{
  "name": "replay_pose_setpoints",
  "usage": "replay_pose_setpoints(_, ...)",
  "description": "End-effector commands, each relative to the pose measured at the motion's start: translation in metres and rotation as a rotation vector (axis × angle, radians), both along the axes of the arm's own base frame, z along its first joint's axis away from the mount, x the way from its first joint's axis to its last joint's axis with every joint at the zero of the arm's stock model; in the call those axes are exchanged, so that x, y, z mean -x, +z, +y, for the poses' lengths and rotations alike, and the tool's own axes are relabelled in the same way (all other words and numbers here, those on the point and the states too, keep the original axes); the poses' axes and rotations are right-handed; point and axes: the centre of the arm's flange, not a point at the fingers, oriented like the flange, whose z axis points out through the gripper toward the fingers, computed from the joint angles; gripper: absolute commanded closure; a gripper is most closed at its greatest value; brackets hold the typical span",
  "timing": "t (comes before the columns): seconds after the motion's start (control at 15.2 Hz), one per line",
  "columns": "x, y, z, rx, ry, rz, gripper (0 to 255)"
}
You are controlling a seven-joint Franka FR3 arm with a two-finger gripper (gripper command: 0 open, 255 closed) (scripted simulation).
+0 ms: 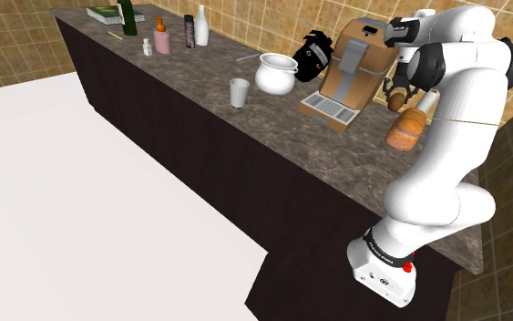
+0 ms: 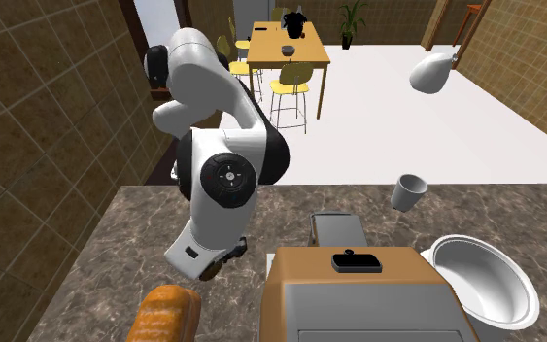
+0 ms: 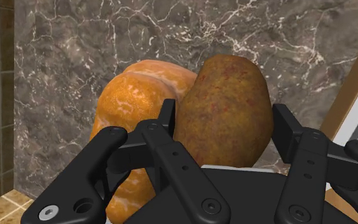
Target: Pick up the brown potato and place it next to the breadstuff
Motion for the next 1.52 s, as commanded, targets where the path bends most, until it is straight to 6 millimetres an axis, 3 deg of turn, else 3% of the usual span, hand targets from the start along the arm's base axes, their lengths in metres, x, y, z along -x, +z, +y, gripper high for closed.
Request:
replay_pose_setpoints(0.0,0.001,-0.01,0.0,0.0,0.0,0.0,255)
replay_pose_setpoints(1.45,0.001,-0.127,0.0,0.0,0.0,0.0,255)
